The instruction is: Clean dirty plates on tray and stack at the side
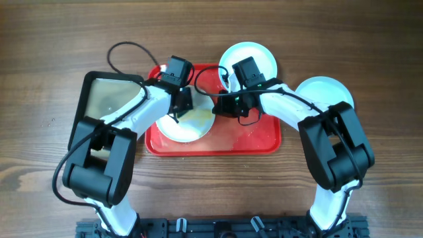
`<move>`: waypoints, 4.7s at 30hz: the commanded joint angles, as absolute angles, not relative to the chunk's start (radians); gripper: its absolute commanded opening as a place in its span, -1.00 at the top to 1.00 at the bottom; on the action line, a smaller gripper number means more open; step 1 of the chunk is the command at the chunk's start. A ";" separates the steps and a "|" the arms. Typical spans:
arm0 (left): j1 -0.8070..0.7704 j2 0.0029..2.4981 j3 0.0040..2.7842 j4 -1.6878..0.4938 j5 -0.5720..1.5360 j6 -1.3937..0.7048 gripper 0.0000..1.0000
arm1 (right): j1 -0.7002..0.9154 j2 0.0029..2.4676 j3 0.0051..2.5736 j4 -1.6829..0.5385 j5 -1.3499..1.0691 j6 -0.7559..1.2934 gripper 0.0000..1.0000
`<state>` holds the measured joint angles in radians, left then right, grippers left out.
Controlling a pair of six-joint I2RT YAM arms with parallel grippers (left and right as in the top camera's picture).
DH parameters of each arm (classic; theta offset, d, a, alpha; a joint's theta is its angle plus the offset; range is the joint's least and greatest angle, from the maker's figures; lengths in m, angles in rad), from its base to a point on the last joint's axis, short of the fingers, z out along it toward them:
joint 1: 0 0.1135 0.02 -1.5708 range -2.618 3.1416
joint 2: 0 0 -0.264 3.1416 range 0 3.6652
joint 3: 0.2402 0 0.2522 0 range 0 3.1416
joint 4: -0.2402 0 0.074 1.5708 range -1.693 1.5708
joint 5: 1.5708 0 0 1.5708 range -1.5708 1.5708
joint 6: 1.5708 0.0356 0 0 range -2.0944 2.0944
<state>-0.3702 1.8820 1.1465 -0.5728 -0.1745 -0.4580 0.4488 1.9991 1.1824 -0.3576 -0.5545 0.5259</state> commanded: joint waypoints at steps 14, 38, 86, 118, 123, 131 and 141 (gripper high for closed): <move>-0.368 1.895 1.131 -0.612 0.453 -0.107 0.92 | 0.451 2.006 1.187 -0.356 -0.574 0.533 0.91; -0.423 1.895 1.131 -0.647 -0.541 -0.487 0.92 | 0.451 2.006 1.187 -0.356 -0.574 0.532 0.91; -0.209 1.885 1.638 -0.944 -0.068 -0.460 0.92 | 0.535 1.660 1.191 -0.530 0.061 0.330 0.91; -0.209 1.896 1.636 -0.940 -0.068 -0.460 0.92 | 1.069 1.410 1.191 -0.306 1.341 -0.451 0.91; -0.209 1.896 1.636 -0.940 -0.068 -0.460 0.92 | 1.069 1.410 1.191 -0.292 1.340 -0.476 0.91; -0.209 1.896 1.636 -0.940 -0.068 -0.460 0.92 | 1.070 1.410 1.189 -0.296 1.269 -0.420 0.91; -0.209 1.896 1.636 -0.941 -0.068 -0.460 0.92 | 0.859 1.489 1.183 -0.625 0.274 0.406 0.91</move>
<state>-0.2157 1.8851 1.6211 -0.9428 -0.0761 -0.4583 0.9627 1.4376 1.1843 -0.6281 0.6666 0.1684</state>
